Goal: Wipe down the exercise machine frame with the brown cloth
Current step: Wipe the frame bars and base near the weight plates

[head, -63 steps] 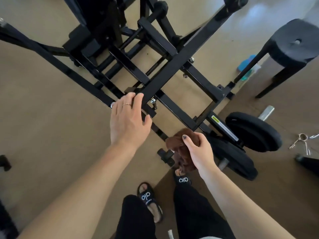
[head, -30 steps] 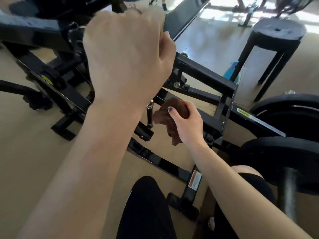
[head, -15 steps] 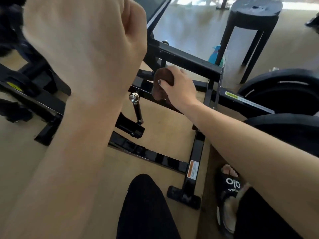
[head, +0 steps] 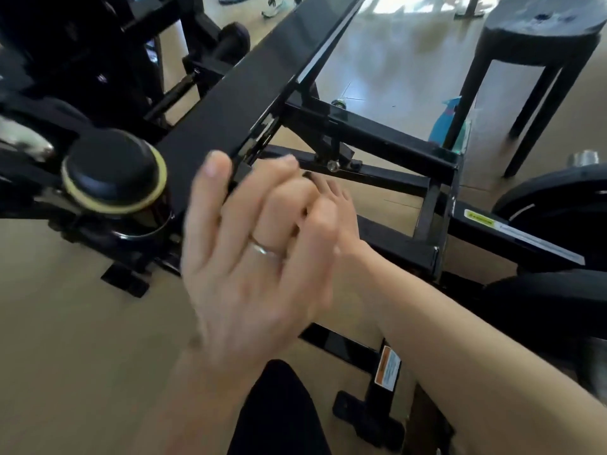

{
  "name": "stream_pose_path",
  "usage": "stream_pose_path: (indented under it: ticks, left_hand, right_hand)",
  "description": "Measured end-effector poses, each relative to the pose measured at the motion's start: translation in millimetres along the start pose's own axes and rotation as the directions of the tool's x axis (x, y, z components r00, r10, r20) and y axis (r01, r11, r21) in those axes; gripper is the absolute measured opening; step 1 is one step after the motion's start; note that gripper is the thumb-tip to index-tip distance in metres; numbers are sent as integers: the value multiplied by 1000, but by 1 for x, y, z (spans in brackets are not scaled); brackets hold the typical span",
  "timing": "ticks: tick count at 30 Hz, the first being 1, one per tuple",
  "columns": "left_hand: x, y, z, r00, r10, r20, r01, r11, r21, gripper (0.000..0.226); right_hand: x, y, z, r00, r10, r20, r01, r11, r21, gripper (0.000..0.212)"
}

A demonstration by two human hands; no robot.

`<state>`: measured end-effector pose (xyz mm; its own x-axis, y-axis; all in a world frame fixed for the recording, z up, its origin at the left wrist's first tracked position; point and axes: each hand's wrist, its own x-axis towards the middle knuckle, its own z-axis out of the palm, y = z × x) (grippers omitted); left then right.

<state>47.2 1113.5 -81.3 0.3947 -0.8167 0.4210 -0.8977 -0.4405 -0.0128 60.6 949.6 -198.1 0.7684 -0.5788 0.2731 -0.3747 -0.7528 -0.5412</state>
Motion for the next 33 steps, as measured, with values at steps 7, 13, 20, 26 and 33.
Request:
stream_pose_path:
  ticks: [7, 13, 20, 26, 33]
  left_hand:
    - [27, -19, 63, 994, -28, 107, 23, 999, 42, 51]
    - [61, -57, 139, 923, -109, 368, 79, 992, 96, 64]
    - [59, -70, 169, 917, -86, 390, 48, 993, 106, 68]
    - [56, -71, 166, 933, -55, 355, 32, 997, 68, 67]
    - [58, -66, 168, 926, -96, 365, 76, 995, 69, 65]
  right_hand:
    - [-60, 67, -20, 990, 123, -71, -133, 979, -153, 39]
    - [-93, 96, -38, 951, 299, -79, -308, 940, -147, 43]
    - [-50, 61, -16, 965, 246, -87, -259, 944, -206, 48]
    - [-14, 40, 2, 991, 130, -27, -133, 976, -174, 46]
    - [-90, 112, -42, 932, 349, -92, -361, 900, -243, 48]
